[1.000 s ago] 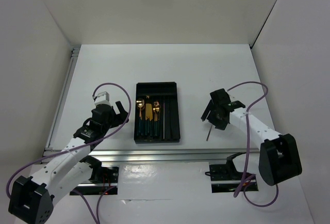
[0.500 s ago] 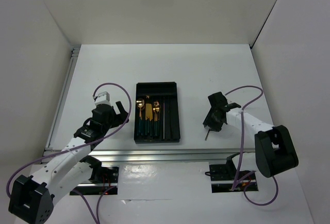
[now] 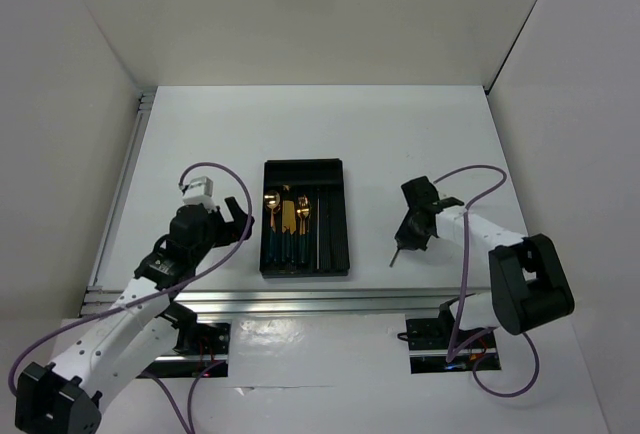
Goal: Sort the eating utensils into containers
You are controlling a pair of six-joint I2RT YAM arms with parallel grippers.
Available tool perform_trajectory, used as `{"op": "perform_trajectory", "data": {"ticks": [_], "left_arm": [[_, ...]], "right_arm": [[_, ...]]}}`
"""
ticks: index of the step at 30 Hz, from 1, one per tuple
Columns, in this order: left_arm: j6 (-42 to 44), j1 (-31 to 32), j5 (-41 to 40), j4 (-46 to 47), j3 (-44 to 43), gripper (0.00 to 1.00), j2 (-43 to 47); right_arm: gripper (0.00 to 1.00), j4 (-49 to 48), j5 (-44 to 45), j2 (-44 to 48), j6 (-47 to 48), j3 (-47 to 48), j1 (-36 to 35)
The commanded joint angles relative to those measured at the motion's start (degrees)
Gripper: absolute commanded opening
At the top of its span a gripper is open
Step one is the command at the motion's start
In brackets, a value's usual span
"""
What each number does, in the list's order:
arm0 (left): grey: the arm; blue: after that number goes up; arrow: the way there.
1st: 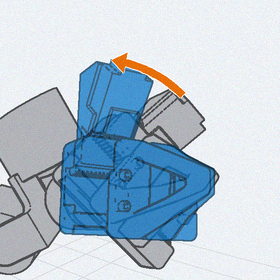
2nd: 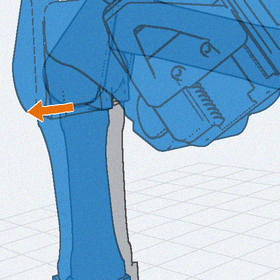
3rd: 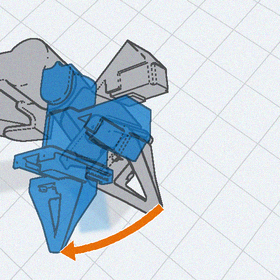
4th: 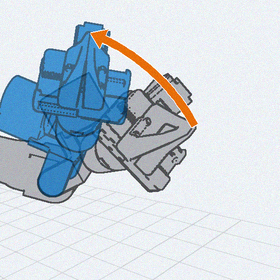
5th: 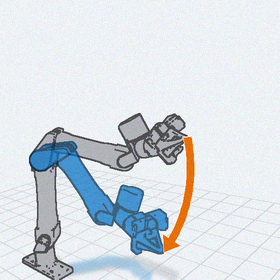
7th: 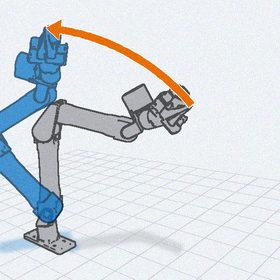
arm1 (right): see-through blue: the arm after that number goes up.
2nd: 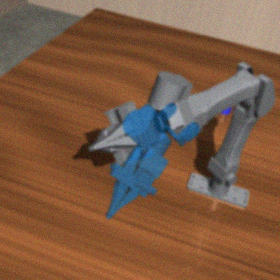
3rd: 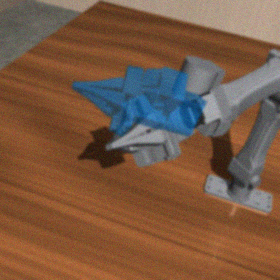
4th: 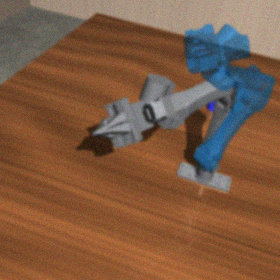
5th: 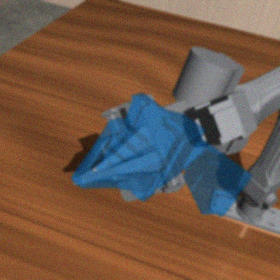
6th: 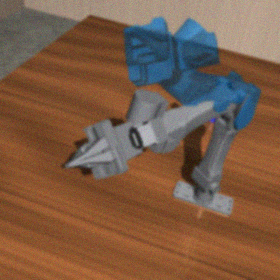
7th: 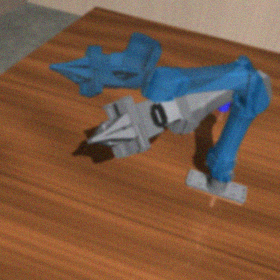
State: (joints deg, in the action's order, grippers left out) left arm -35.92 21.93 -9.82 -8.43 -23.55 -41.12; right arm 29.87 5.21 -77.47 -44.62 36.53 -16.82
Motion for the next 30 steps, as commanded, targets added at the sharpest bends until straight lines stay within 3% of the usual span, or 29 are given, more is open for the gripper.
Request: {"op": "perform_trajectory", "data": {"ticks": [1, 9, 21, 30], "left_arm": [[2.3, -0.2, 2.1, 4.3, 0.7, 1.0, 2.9], [1.8, -0.2, 0.8, 6.0, -1.5, 1.0, 1.5], [4.5, 0.8, 0.9, 8.9, -12.6, 1.0, -8.8], [15.9, 0.8, 4.1, 12.0, -19.5, 1.0, -15.2]], "right_arm": [[0.0, -1.0, 1.4, -3.4, 0.0, -0.1, 0.4], [0.0, 1.2, 3.9, -3.9, -0.6, 3.7, -3.0], [0.0, 5.1, 4.5, -1.2, 3.3, 21.6, -14.8], [0.0, 1.0, 2.2, -9.7, 3.8, 29.6, -25.6]]}}
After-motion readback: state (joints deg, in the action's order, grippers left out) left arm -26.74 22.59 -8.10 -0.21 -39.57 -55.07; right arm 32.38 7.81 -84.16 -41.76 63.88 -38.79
